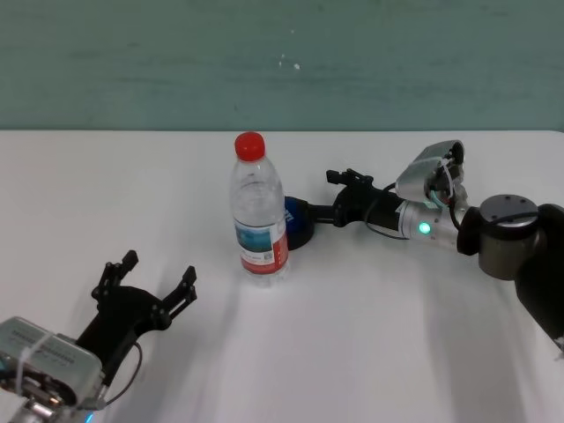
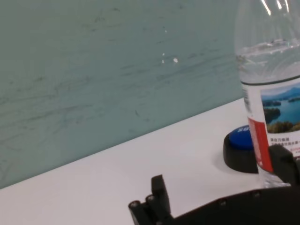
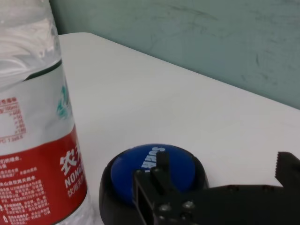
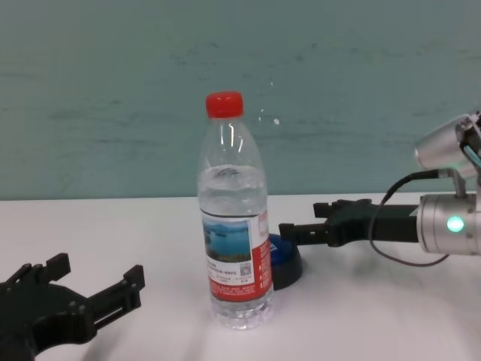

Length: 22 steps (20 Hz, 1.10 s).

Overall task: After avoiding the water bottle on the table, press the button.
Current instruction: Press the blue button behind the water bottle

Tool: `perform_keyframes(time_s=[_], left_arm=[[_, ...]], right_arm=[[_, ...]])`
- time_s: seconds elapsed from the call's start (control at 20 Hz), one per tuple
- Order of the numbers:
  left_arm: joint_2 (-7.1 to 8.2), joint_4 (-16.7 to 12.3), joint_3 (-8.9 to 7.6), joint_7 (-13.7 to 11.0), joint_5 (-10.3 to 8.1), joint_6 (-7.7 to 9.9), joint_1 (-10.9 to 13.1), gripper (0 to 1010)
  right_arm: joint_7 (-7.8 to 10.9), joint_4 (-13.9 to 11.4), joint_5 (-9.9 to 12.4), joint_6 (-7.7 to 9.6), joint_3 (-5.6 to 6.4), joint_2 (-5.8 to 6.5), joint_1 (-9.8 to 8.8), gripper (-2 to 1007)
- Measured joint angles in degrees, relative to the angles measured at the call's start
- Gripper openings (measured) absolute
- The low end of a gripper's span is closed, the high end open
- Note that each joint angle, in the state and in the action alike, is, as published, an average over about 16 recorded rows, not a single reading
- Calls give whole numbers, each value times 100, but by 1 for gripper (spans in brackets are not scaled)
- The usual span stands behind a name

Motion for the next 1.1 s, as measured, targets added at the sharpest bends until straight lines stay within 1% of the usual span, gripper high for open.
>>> perform_keyframes(time_s=[0.45,0.9,1.0,1.1], left_arm=[[0,0,0,0,0,0,0,1000],[0,0,0,0,0,0,0,1000],[0,0,0,0,0,0,0,1000],[0,0,0,0,0,0,0,1000]], right_arm=[[125,514,-82,-183,11,-212,268,1004],[279,1173,-186,-385,73,-440,516,1004],[302,1270,-212,-412,93,-473,543,1004],[314,1302,-235,-417,117,-488,547,1004]])
